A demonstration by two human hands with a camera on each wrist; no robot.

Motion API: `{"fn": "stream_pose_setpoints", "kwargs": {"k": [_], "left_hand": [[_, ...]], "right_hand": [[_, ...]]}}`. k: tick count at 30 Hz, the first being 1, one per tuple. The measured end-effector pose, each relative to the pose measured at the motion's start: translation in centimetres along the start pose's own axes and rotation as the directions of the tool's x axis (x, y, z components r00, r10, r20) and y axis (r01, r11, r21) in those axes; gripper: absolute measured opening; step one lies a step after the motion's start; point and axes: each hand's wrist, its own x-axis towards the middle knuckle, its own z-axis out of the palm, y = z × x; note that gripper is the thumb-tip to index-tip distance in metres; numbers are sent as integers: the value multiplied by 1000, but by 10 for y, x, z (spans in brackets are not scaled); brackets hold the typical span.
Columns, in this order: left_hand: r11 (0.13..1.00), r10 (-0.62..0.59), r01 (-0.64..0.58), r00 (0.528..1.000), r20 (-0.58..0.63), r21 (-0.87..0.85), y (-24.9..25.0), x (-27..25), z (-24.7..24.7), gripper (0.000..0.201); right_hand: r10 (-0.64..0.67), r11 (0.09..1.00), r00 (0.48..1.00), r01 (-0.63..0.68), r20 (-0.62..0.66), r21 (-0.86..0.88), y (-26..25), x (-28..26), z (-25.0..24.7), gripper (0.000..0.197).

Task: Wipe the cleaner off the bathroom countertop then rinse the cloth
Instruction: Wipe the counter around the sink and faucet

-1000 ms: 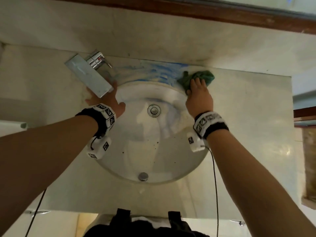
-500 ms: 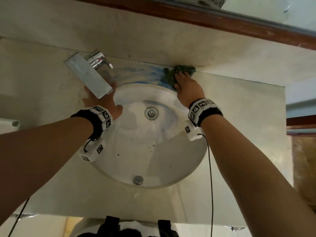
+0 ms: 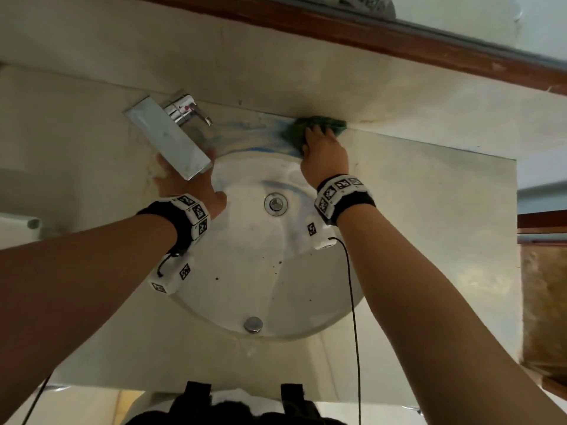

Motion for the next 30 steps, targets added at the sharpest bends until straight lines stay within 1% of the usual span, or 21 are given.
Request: {"fn": "stream_pose_setpoints", "kwargs": {"k": [3,5,7,10,12,14,16,18,20,22,24,25,28,30], "left_hand": [[1000,2,-2,1000,2,12,-1,0,1,90],[1000,12,-12,1000,-12,15,-3,0,1,89],[999,28,-26,999,-38,41,-5,1,2,89],[999,20,-19,999,-26,48,-5,4,5,88],[999,20,-18,999,-38,39,-7,4,7,89],[999,17,-16,999,-30,35,-6,4,6,90],[999,10,-10,1000,-8,36,-4,3,3,89],[999,13,-13,1000,-11,53,-3,1,1,89],[998,12,-10,1000,-17,61,-4,0,0,89],[998,-4,4,1000,3,66,-4,0,-1,88],[998,-19,17,999,30,62,-4,-2,-5,86],[998,-25,23,999,32,51,-3,-3,-7,86],[999,-27,26,999,24,27,-2,-6,-9,87],[999,-24,23,999,26,25,0,-10,-10,87]], "right_hand": [[-83,997,995,82,58,10,2,0,6,48],[-82,996,993,80,90,25,18,-5,1,51],[-30,999,997,29,68,20,43,-14,-7,51],[113,994,994,-113,-3,9,79,-33,-18,50],[150,989,988,-150,-40,11,86,-38,-18,49],[129,992,990,-128,-57,19,73,-35,-12,49],[51,998,998,-49,-46,32,46,-25,-4,49],[-22,999,1000,23,-6,44,12,-13,4,52],[-47,998,998,45,39,45,-14,-2,9,57],[-64,998,995,62,75,30,-20,1,12,60],[-92,996,991,90,102,20,-6,-6,8,62],[-90,996,992,87,93,31,5,-14,6,61],[-4,997,1000,3,8,83,45,-47,1,57],[61,993,996,-55,-59,103,62,-68,2,52]]}}
